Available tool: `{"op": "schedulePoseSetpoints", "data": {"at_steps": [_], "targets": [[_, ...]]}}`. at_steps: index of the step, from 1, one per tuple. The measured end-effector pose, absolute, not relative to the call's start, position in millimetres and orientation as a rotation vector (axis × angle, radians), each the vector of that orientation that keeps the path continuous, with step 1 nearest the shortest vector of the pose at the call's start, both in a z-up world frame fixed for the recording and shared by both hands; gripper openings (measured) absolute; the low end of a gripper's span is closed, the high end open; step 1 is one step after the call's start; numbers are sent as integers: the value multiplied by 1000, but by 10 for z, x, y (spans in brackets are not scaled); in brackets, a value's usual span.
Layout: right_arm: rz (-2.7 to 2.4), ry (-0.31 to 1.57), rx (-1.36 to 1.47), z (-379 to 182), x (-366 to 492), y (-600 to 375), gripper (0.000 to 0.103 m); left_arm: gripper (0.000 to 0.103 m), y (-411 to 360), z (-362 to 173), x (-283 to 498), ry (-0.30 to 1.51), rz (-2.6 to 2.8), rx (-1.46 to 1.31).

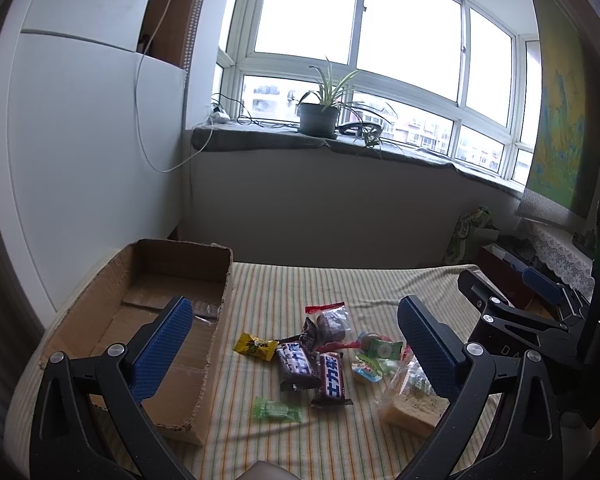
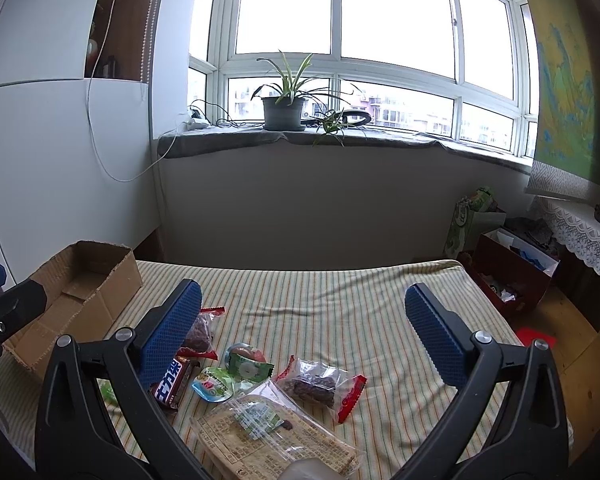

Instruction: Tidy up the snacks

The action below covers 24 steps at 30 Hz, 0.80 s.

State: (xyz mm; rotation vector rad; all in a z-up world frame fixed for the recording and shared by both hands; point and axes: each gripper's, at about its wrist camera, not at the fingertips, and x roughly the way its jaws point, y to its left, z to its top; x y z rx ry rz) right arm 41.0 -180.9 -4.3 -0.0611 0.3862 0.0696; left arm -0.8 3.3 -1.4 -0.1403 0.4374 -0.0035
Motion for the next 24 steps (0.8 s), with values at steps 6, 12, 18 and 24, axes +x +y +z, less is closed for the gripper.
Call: {"op": "schedulePoseSetpoints", "data": {"at_steps": [6,12,18,24], "targets": [[67,383,-60,-37,403,-1812,103,102,27,-16,-9,436,-6,-143],[69,390,-61,-50,414,-1811,103,102,19,-35,1,440,-10,-140],[68,387,-64,-59,416,-1807,103,102,5,-38,-14,436,-11,-139],[65,388,-61,-74,415,-1823,103,102,-15,-50,-18,437,-15,-136]]}}
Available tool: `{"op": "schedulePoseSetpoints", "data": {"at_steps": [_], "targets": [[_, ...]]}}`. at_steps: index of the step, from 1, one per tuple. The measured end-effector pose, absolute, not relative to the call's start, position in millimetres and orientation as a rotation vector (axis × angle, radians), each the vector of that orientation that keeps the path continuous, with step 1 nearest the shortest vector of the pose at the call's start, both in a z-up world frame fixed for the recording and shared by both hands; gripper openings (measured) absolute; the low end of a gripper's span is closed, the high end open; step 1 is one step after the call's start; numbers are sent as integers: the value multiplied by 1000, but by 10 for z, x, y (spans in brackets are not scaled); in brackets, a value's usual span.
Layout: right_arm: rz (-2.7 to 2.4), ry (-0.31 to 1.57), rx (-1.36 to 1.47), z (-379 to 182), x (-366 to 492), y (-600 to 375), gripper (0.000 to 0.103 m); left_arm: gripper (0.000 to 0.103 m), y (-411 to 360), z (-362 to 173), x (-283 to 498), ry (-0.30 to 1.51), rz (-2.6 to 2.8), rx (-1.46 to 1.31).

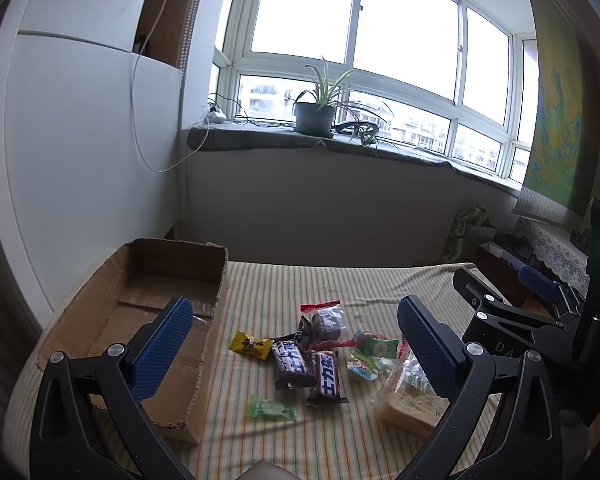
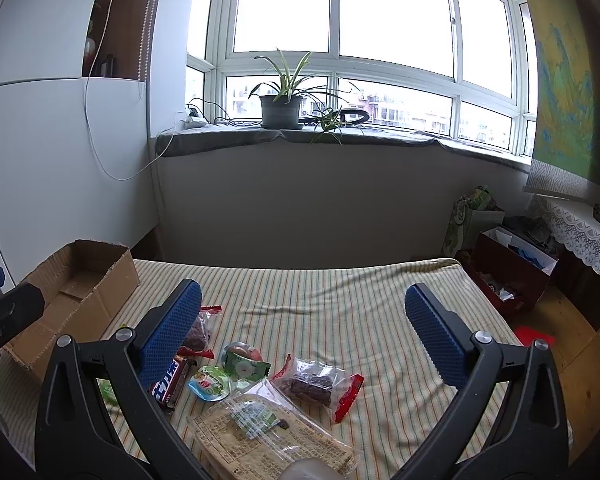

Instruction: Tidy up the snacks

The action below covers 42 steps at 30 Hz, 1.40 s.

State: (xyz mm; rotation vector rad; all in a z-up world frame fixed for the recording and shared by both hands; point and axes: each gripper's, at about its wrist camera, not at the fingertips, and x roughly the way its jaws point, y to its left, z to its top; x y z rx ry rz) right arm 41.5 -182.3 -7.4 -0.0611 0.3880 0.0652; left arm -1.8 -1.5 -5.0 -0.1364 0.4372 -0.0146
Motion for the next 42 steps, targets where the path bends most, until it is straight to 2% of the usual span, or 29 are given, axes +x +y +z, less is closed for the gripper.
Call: {"op": "schedulePoseSetpoints", "data": {"at_steps": [33,42], "targets": [[99,437,-88,-174,419,-1929,103,102,-62,-148,-13,467,-46,-136],[253,564,54,-346,572,-2236,103,89,-69,-332,56,527,-109,-190]]}}
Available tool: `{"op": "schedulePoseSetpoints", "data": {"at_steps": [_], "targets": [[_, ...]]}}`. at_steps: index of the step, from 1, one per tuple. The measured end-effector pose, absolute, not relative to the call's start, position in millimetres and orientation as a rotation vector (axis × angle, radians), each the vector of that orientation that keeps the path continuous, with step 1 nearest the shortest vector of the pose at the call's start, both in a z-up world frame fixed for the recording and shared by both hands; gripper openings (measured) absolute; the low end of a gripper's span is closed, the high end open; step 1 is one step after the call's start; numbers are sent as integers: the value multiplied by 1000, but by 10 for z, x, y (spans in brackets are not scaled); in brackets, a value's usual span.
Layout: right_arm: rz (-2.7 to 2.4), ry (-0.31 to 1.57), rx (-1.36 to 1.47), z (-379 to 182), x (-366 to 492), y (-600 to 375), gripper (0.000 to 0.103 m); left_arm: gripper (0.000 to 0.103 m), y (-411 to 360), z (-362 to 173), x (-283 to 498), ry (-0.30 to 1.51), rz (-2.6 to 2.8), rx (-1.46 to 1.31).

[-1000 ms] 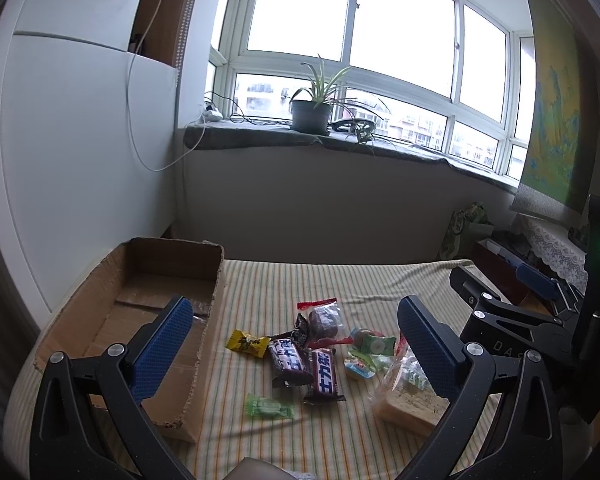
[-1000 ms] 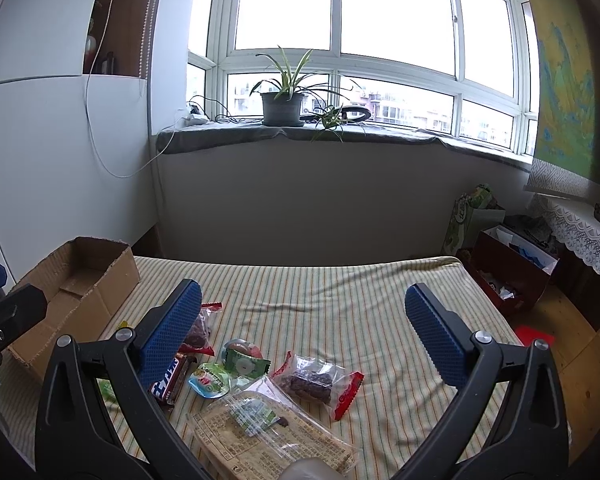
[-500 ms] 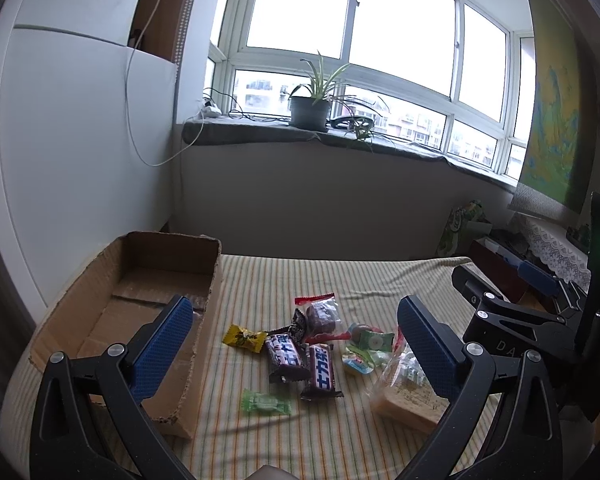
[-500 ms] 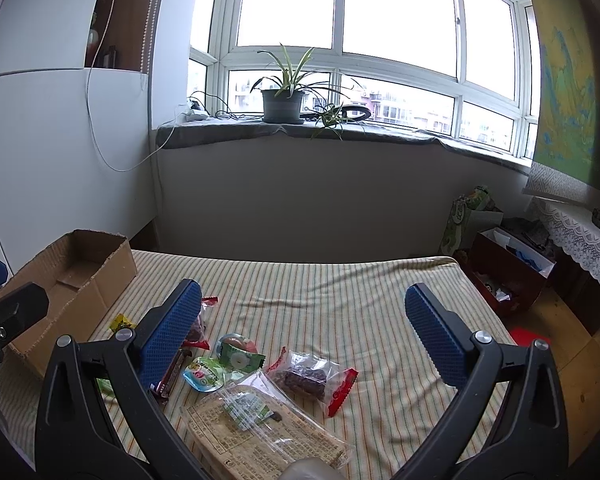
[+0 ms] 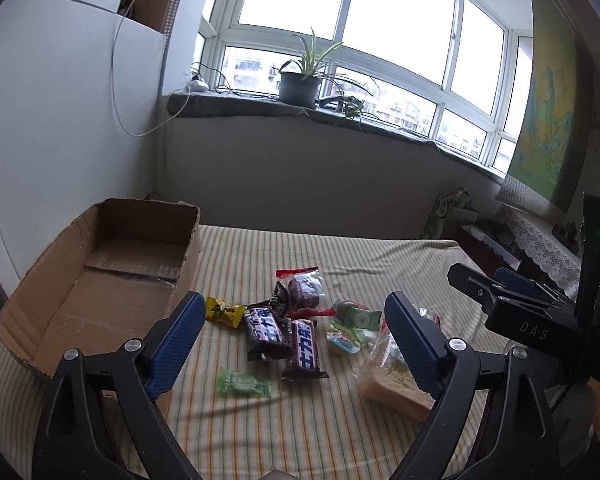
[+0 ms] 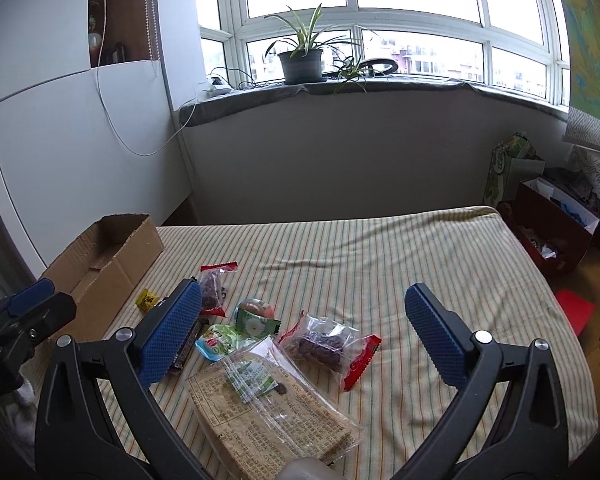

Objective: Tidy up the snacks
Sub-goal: 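Move both grippers down around the bagged bread loaf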

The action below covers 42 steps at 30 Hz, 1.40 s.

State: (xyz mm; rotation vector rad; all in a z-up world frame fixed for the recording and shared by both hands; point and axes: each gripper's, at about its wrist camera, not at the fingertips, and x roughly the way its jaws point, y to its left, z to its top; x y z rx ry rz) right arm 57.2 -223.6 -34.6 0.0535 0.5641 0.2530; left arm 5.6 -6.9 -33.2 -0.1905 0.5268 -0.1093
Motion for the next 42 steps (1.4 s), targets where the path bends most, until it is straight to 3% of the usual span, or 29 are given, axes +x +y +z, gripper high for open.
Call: {"op": "schedulePoseSetpoints", "data": {"at_steps": [4,6,8,16,22,24,42], "targets": [[350,637,129,-475,639,-2347,102,81,-143,-483,83,587,-183,-228],[395,678,163,-551,667,-2403,84,80,-213,-569,75,625,-216,-232],[441,722,189,-650,709,-2436,71,73,-312,-641,45,654,-254,-229],[505,838,223,-917,785,-2531,64,50,-542,-927,84,791,-405,-301],[554,929,349,-1149,911,-2744,54,48,-568,-985,87,812,-421,-325],[582,967,382,-1234,945,-2761,45,48,-570,-1020,107,829,-420,-334],[711,1012,402,-1294,873,-2519,43,47,-572,-1075,103,840,-428,-320]]}}
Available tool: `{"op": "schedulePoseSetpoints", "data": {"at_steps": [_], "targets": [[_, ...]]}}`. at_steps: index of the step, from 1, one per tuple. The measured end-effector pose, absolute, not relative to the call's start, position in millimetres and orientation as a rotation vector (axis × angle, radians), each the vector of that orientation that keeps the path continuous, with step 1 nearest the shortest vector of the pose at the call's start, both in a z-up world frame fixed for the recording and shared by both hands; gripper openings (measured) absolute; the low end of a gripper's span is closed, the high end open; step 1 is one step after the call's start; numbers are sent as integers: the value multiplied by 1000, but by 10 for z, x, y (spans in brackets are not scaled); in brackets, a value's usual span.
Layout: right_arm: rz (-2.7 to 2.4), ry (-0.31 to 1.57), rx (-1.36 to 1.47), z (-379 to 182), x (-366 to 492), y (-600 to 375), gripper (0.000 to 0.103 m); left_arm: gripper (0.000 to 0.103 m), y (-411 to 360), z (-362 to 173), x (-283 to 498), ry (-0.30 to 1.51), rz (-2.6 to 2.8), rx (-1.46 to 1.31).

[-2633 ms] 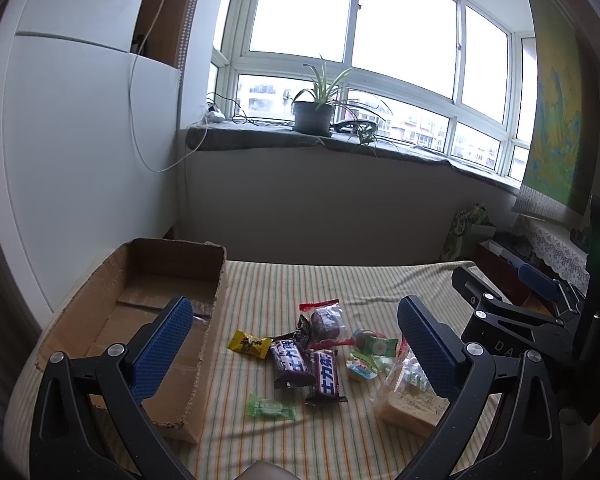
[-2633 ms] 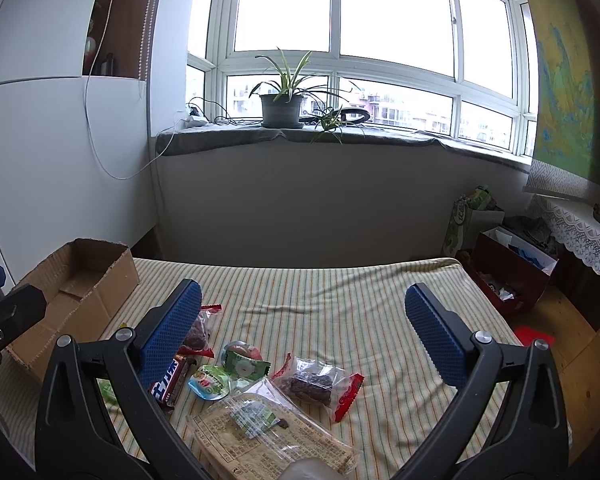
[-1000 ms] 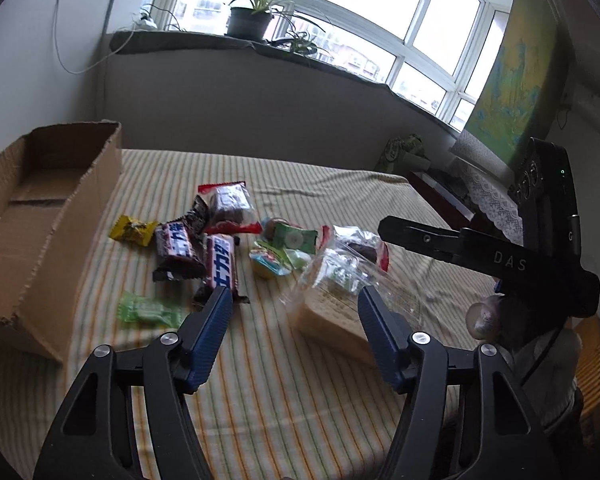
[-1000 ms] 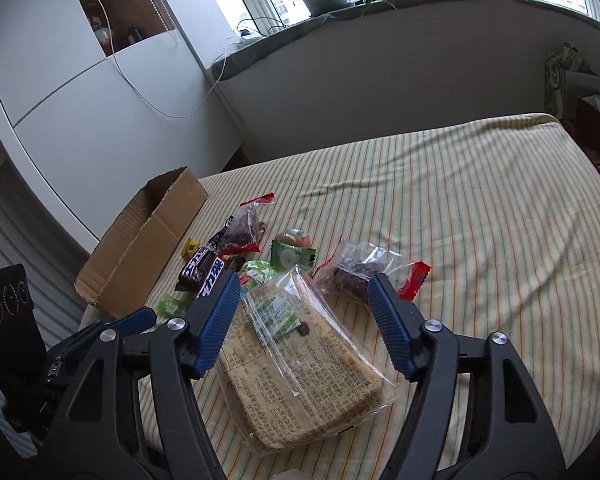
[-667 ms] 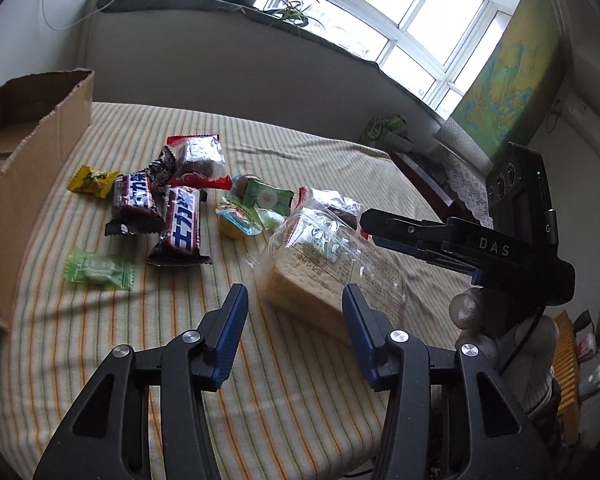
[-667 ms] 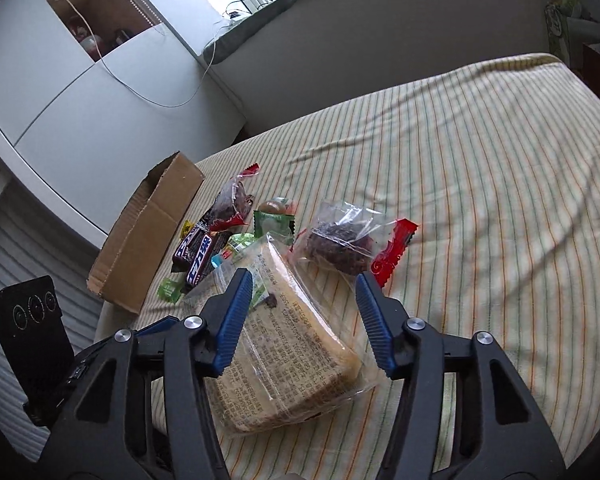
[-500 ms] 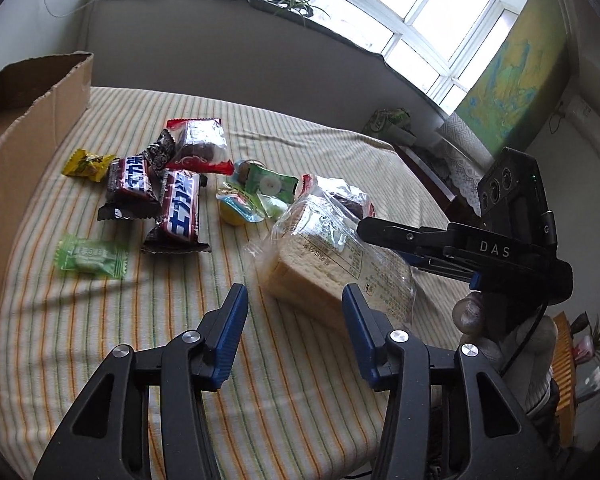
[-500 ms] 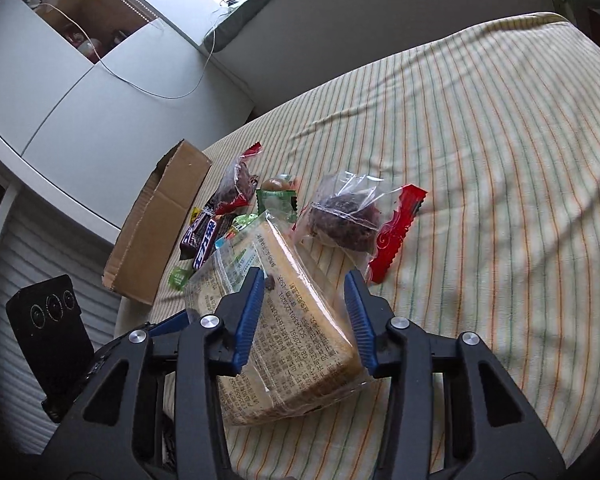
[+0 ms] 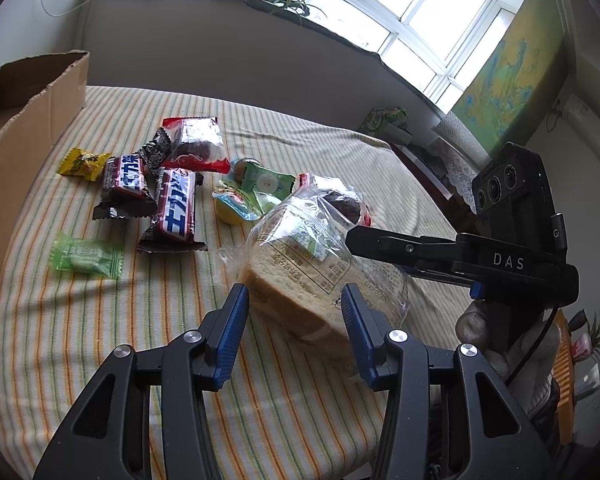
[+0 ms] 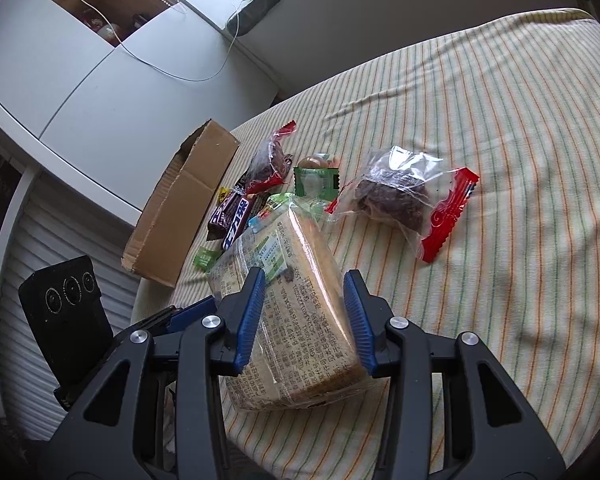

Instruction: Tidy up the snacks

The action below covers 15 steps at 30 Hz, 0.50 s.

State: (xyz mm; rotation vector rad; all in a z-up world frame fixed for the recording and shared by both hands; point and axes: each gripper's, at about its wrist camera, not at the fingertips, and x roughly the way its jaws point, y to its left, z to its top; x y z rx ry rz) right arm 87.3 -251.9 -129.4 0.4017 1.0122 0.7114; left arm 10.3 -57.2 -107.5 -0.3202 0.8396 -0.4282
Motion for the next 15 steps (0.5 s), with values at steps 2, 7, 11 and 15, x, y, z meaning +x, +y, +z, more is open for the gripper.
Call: {"op": "schedulePoseSetpoints", "data": {"at_steps": [2,7,11,15], "targets": [[703,1002,376,-1295,858,-2483,43,47,-610,-1074,57,836,-433,-313],[708,1009,391,-1299,845,-2471,43,47,-658,-1070,58,833,-434,-299],[766,1041,400,-1332,808,-2343,43,46,-536,-1001,133,800,-389,-302],[766,1039,356,-1316,760,-2225,43,46,-408,-1046,206,821,-386,-312]]}}
